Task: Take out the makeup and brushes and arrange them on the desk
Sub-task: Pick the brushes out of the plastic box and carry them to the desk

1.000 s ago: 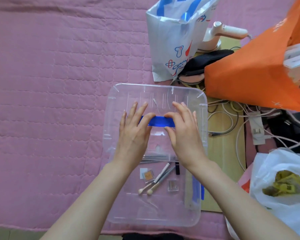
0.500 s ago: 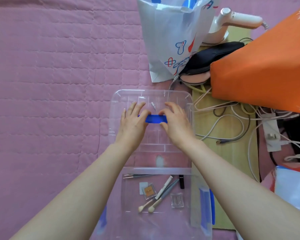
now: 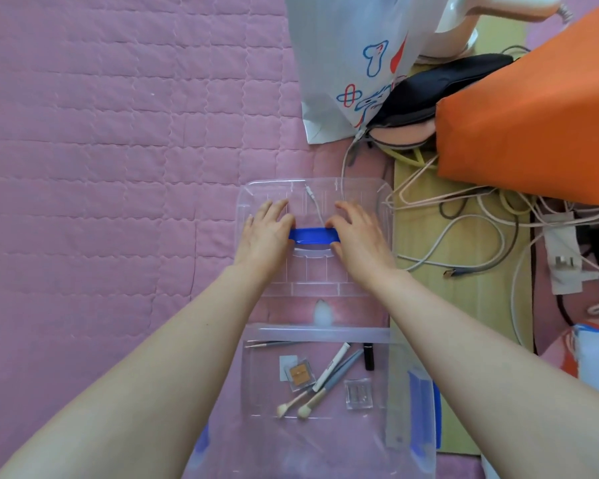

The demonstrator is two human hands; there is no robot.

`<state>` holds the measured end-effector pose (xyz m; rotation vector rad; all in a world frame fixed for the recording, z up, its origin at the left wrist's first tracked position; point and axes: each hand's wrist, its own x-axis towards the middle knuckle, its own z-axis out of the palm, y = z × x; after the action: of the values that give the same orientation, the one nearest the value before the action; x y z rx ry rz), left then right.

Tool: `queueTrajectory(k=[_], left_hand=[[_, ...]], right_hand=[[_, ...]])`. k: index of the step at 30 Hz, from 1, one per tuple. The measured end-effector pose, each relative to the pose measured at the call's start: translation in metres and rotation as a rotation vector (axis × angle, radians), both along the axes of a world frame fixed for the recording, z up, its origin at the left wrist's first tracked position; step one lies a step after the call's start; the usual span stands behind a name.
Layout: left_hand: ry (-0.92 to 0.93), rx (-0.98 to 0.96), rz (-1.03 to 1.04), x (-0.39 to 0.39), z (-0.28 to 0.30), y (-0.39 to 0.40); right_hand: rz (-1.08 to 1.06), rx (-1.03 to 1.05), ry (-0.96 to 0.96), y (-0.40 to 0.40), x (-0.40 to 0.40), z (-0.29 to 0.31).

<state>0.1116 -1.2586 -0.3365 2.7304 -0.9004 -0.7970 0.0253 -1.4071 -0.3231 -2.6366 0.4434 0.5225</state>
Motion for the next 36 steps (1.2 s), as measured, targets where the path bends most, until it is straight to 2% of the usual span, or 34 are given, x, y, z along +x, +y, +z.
queueTrajectory(k=[6, 11, 19, 25, 32, 36], left_hand=[[-0.025, -0.041, -0.006, 0.001, 0.012, 0.003], [-0.057, -0.092, 0.095, -0.006, 0.038, 0.008], [-0.248, -0.368, 0.083, -0.046, 0.101, 0.036], [-0.31, -0.478, 0.083, -0.099, 0.137, 0.067], [-0.253, -0.551, 0.119, -0.165, 0.134, 0.099], [-0.168, -0.445, 0.101, -0.194, 0.107, 0.115]], right_hand=[[-0.024, 0.024, -0.007, 0.001, -0.003, 0.007], [-0.064, 0.013, -0.087, 0.009, -0.002, 0.036], [-0.016, 0.002, -0.252, 0.042, -0.031, 0.101], [-0.004, 0.028, -0.329, 0.066, -0.086, 0.135], [0.01, 0.041, -0.347, 0.094, -0.161, 0.132], [0.038, 0.032, -0.226, 0.101, -0.198, 0.106]])
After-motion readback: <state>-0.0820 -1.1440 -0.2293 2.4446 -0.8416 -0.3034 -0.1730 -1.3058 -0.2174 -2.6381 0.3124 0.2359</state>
